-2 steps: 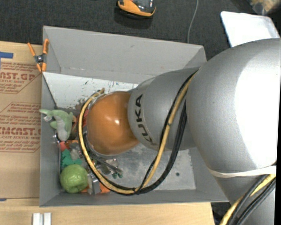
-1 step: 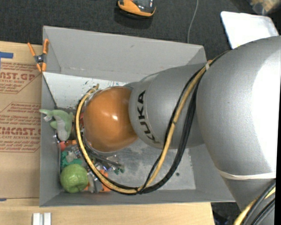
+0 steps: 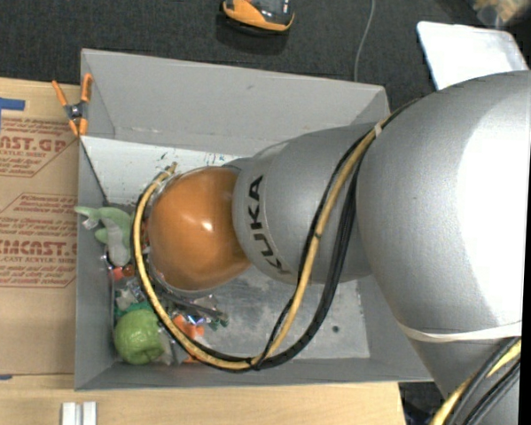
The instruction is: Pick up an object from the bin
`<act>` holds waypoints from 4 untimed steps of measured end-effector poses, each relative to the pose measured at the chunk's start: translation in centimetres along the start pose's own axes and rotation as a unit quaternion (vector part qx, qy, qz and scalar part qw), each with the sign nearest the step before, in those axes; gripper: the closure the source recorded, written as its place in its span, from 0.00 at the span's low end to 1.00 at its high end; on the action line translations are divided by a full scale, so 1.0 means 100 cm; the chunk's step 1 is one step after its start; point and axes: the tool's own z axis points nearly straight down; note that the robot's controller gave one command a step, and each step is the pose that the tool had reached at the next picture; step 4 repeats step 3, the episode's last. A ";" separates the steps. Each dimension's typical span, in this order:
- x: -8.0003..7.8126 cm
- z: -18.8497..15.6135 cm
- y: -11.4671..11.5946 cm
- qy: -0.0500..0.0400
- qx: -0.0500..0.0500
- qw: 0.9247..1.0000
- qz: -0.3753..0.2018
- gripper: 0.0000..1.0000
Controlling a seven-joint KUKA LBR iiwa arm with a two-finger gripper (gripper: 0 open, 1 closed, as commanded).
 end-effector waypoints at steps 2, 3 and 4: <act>-0.002 0.035 -0.003 -0.011 0.001 1.000 -0.009 1.00; -0.002 0.035 -0.003 -0.011 0.001 1.000 -0.010 1.00; -0.002 0.035 -0.003 -0.011 0.001 1.000 -0.010 1.00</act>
Offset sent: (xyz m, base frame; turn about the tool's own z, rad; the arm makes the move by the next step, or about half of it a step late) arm -0.0015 -0.0030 -0.0401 -0.0222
